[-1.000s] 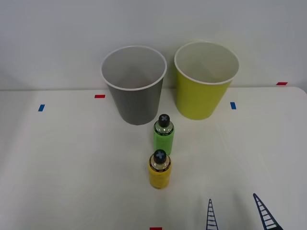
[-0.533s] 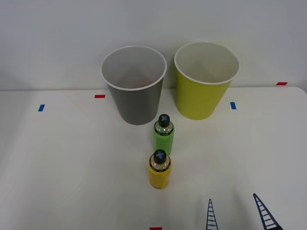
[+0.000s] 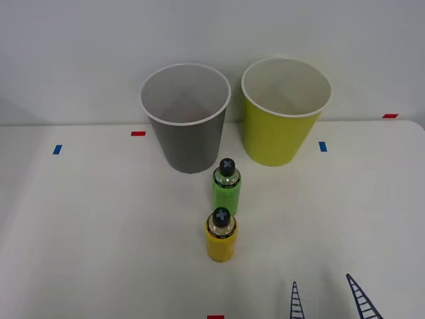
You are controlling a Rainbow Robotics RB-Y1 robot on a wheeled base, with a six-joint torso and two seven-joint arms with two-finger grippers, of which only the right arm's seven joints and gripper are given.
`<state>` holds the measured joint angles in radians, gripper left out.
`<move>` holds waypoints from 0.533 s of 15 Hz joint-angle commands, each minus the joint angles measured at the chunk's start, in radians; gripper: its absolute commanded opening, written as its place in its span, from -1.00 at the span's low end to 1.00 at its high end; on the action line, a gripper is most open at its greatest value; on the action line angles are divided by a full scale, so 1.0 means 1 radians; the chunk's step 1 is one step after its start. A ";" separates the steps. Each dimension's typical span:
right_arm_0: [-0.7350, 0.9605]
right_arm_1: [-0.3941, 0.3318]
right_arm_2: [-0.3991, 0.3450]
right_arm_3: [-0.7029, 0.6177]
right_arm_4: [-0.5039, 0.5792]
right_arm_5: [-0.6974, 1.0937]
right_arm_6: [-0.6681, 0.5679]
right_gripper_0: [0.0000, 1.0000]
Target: Put cans in the gray bin, plastic bottles in the light green bin
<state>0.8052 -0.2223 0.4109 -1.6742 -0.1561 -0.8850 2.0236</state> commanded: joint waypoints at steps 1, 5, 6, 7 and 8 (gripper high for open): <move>-0.023 -0.040 0.012 -0.013 0.007 -0.018 -0.006 -0.02; -0.107 -0.167 0.074 -0.013 -0.054 -0.015 -0.016 0.86; -0.135 -0.216 0.118 -0.013 -0.102 -0.015 -0.014 1.00; -0.158 -0.249 0.149 -0.013 -0.137 -0.015 -0.011 1.00; -0.178 -0.275 0.180 -0.013 -0.164 -0.015 -0.011 1.00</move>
<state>0.6488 -0.4709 0.5620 -1.6873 -0.2929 -0.9010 2.0114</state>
